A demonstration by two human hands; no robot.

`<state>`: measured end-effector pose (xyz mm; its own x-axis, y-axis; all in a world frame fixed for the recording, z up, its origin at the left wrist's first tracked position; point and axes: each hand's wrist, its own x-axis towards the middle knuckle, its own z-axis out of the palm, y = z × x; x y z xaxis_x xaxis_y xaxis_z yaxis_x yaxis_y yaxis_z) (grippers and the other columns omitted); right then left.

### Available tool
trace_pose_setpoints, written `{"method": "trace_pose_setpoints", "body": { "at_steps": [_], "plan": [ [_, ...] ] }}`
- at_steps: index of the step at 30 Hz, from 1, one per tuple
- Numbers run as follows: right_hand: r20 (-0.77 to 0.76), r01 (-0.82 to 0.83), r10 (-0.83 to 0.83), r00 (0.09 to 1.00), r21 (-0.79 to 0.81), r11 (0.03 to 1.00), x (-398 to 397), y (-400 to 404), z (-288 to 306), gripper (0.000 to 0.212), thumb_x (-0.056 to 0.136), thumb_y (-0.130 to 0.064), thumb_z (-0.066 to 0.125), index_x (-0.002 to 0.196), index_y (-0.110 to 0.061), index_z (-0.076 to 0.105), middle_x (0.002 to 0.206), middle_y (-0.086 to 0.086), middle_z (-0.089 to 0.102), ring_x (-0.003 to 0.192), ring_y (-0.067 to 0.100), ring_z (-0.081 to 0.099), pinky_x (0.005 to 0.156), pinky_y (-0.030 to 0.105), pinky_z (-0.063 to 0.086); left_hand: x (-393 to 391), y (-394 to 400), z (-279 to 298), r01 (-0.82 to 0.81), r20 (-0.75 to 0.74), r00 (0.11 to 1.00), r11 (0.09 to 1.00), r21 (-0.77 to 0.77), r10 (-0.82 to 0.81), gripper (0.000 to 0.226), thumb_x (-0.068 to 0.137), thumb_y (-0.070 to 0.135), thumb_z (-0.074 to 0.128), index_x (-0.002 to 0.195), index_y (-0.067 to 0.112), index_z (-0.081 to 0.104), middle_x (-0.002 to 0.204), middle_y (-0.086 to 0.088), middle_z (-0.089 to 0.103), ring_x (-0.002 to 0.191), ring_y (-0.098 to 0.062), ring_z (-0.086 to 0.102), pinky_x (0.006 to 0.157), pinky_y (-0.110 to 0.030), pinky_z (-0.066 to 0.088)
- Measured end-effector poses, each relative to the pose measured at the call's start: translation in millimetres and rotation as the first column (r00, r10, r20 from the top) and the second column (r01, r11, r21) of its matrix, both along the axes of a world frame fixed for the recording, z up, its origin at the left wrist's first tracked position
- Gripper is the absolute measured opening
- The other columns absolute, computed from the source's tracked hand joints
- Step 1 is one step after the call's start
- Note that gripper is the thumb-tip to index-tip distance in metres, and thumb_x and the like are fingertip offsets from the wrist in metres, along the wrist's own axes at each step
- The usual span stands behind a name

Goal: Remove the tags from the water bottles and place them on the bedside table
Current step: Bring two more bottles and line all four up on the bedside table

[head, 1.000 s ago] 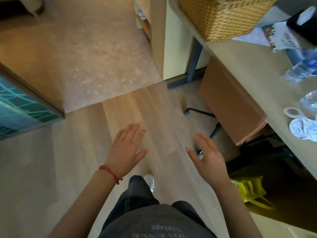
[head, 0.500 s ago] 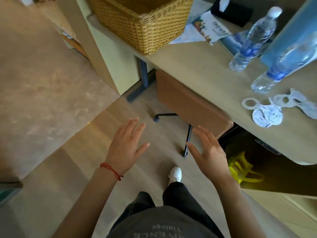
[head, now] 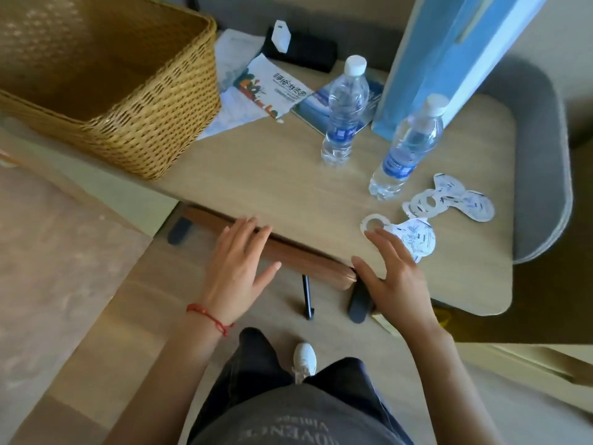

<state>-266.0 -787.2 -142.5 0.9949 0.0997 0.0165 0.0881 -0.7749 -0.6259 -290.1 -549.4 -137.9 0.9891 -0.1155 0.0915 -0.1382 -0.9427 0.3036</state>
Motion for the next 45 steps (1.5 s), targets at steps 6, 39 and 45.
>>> {"method": "trace_pose_setpoints", "body": {
  "at_steps": [6,39,45],
  "plan": [
    [0.054,0.200,-0.203,0.978,0.044,0.979,37,-10,1,0.044,0.084,-0.030,0.064,0.126,-0.019,0.053,0.136,-0.001,0.051,0.118,0.015,0.051,0.082,0.025,0.040,76,-9,6,0.152,0.057,0.987,0.988,-0.035,-0.150,0.051,0.080,0.024,0.067,0.122,-0.003,0.053,0.130,-0.026,0.051,0.123,-0.043,0.045,0.097,-0.059,0.041],
    [0.002,0.605,-0.653,0.758,0.373,0.703,182,4,6,0.075,0.065,-0.034,0.080,0.129,-0.030,0.041,0.121,-0.011,0.057,0.104,0.003,0.053,0.087,0.018,0.040,322,-45,-16,0.099,-0.059,0.955,0.502,-0.859,-0.289,0.077,0.052,0.031,0.084,0.119,0.016,0.050,0.112,0.006,0.059,0.102,0.005,0.055,0.091,-0.015,0.044],
    [0.017,0.622,-0.694,0.720,0.428,0.656,186,5,3,0.073,0.060,-0.033,0.083,0.124,-0.025,0.048,0.107,-0.014,0.062,0.096,-0.003,0.058,0.082,0.008,0.044,326,-46,-30,0.114,-0.024,0.965,0.500,-0.859,-0.262,0.073,0.053,0.009,0.086,0.116,0.018,0.052,0.102,0.015,0.061,0.093,0.013,0.058,0.079,-0.006,0.045]
  ]
}}
